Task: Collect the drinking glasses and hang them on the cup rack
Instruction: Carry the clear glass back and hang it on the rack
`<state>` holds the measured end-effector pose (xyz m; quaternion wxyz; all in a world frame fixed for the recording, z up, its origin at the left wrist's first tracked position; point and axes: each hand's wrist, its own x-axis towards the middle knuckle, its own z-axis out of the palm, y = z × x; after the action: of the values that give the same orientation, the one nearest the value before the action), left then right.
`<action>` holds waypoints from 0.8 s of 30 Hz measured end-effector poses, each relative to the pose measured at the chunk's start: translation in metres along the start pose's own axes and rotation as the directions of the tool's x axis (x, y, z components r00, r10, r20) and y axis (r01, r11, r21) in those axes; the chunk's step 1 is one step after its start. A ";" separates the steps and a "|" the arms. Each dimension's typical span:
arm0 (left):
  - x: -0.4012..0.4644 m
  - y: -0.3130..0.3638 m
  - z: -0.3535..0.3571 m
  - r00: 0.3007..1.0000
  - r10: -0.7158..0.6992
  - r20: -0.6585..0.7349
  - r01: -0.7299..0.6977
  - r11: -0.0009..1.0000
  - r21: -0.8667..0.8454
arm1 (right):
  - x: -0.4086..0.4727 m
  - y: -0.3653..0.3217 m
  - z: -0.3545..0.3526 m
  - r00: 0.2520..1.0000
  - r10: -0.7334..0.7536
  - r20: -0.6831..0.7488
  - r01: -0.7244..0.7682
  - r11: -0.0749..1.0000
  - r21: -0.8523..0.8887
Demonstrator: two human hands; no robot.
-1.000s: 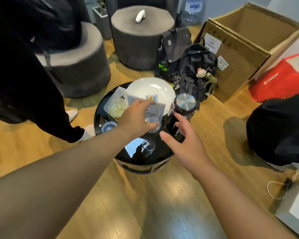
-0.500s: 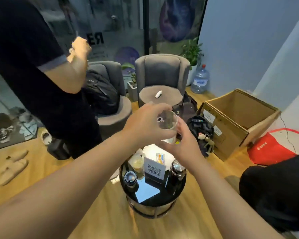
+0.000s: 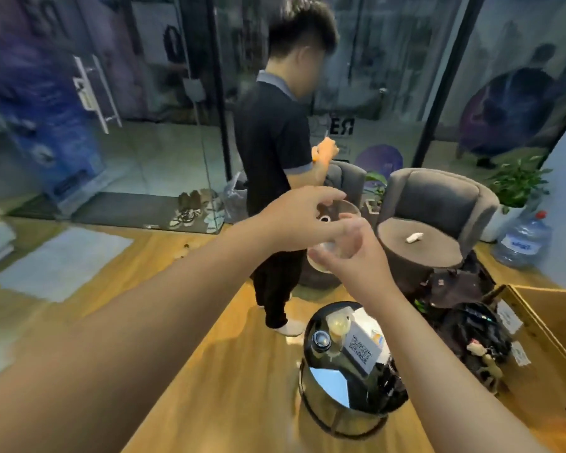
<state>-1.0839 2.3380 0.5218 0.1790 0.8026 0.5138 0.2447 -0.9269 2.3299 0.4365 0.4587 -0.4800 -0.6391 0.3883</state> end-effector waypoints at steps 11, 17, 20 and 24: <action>-0.283 -0.114 -0.152 0.697 -0.528 -0.485 0.412 0.848 -0.332 | -0.063 -0.146 0.239 0.866 -0.262 0.426 0.197 0.962 0.192; -0.498 -0.103 -0.244 0.423 -0.590 -0.688 0.578 0.760 -0.296 | -0.170 -0.244 0.387 0.685 -0.403 0.607 0.243 0.912 0.331; -0.602 -0.082 -0.271 0.303 -0.591 -0.748 0.666 0.692 -0.278 | -0.245 -0.287 0.446 0.575 -0.453 0.682 0.236 0.889 0.391; -0.730 -0.046 -0.283 0.143 -0.580 -0.802 0.760 0.583 -0.286 | -0.346 -0.332 0.508 0.412 -0.501 0.761 0.178 0.863 0.472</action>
<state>-1.5383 1.7011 0.5753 -0.0780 0.2723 0.8526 0.4392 -1.4588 1.8872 0.5323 0.2151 0.0044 -0.7934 0.5694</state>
